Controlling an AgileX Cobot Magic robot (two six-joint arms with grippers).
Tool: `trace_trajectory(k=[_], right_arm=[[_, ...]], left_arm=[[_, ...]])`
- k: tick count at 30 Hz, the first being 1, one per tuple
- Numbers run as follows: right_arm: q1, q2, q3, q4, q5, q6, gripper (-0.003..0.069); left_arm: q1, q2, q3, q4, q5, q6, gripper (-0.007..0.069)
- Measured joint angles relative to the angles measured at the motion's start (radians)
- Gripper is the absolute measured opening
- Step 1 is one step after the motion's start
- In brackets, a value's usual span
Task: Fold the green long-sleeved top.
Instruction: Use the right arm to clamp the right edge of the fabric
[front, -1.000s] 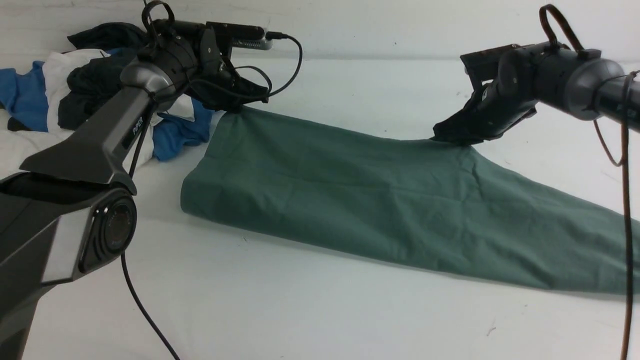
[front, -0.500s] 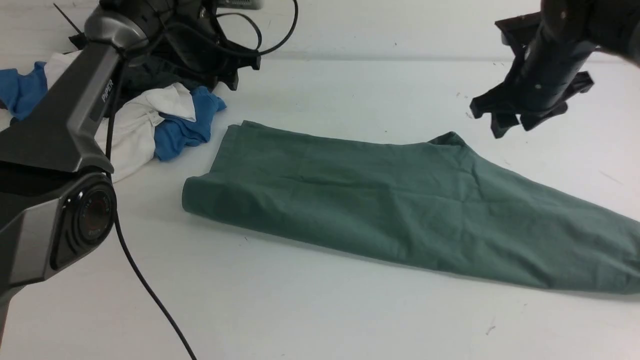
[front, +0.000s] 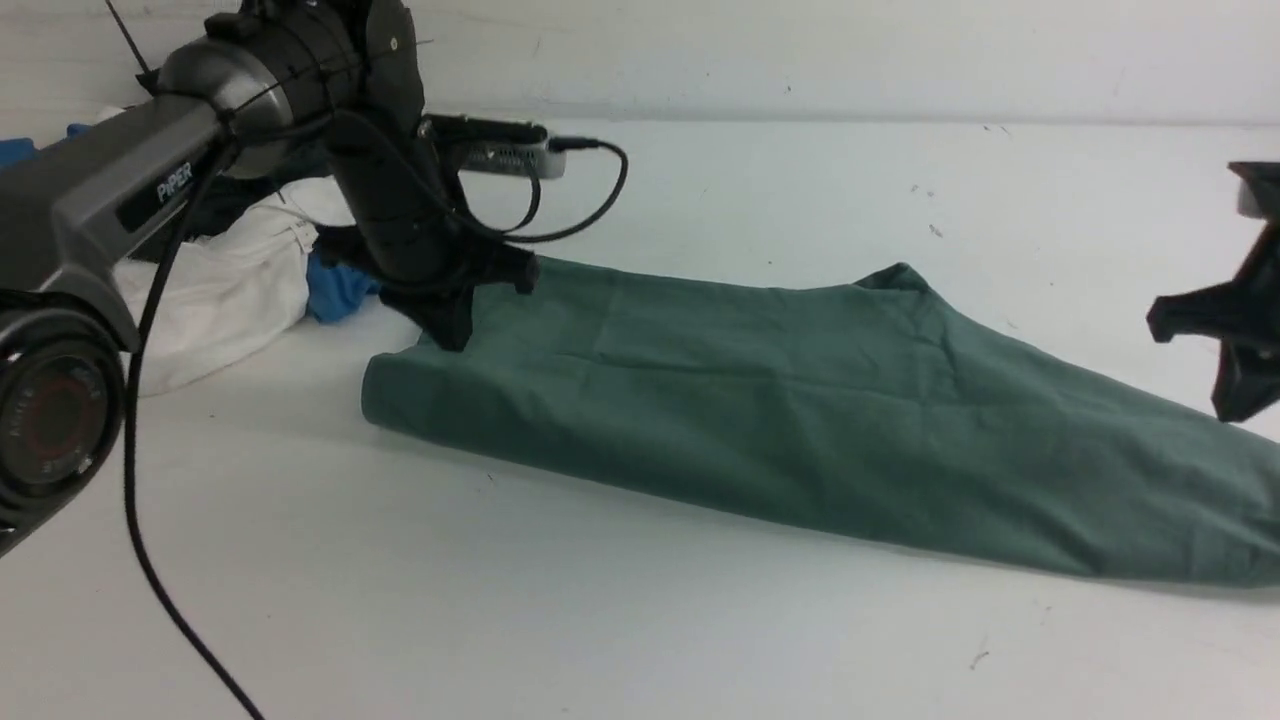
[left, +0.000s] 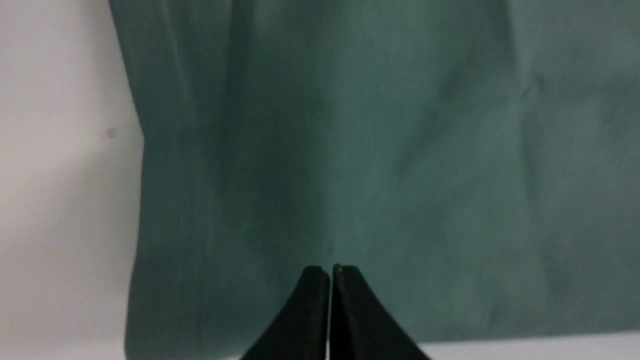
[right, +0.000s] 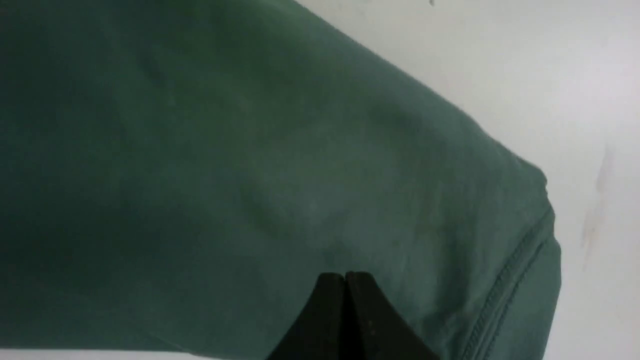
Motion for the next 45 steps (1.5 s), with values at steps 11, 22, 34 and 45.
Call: trace_trajectory(k=[11, 22, 34, 45], right_arm=[[-0.012, -0.003, 0.067, 0.014, -0.002, 0.0, -0.0015], [-0.089, 0.049, 0.068, -0.023, -0.004, 0.039, -0.0015], [-0.193, 0.123, 0.046, -0.02, -0.014, 0.039, -0.0015], [-0.193, 0.014, 0.025, 0.11, -0.055, -0.057, 0.0118]], left_arm=[[0.006, -0.017, 0.219, 0.114, -0.053, -0.054, -0.0004], [0.007, -0.277, 0.267, 0.095, -0.05, -0.045, -0.0004], [0.008, -0.601, 0.576, 0.076, -0.107, -0.045, -0.0004], [0.008, -0.644, 0.647, 0.058, -0.146, -0.045, -0.0004]])
